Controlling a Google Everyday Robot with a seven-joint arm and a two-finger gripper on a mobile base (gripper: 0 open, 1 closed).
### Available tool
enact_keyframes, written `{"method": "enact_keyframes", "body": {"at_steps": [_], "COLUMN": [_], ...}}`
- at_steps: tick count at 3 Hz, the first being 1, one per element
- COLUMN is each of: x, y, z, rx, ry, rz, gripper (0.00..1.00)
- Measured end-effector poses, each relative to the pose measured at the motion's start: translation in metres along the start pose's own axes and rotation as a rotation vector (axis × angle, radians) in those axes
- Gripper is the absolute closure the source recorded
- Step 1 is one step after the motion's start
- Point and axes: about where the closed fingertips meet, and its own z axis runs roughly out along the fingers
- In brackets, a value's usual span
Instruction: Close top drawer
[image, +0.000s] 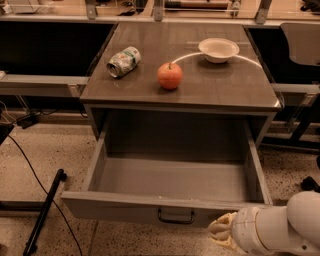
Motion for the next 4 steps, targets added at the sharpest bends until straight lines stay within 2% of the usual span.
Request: {"method": "enact_keyframes", "body": {"at_steps": [1,2,4], "x": [0.004,-0.004,-0.032], "y": [-0.004,-0.009,-0.029], "z": [0.013,0.026,0.038], "rx": [0.033,0.067,0.097], "ry": [-0.140,-0.271,-0.380], "rz": [0.023,0.027,-0.002], "gripper": [1.00,1.00,1.00]}}
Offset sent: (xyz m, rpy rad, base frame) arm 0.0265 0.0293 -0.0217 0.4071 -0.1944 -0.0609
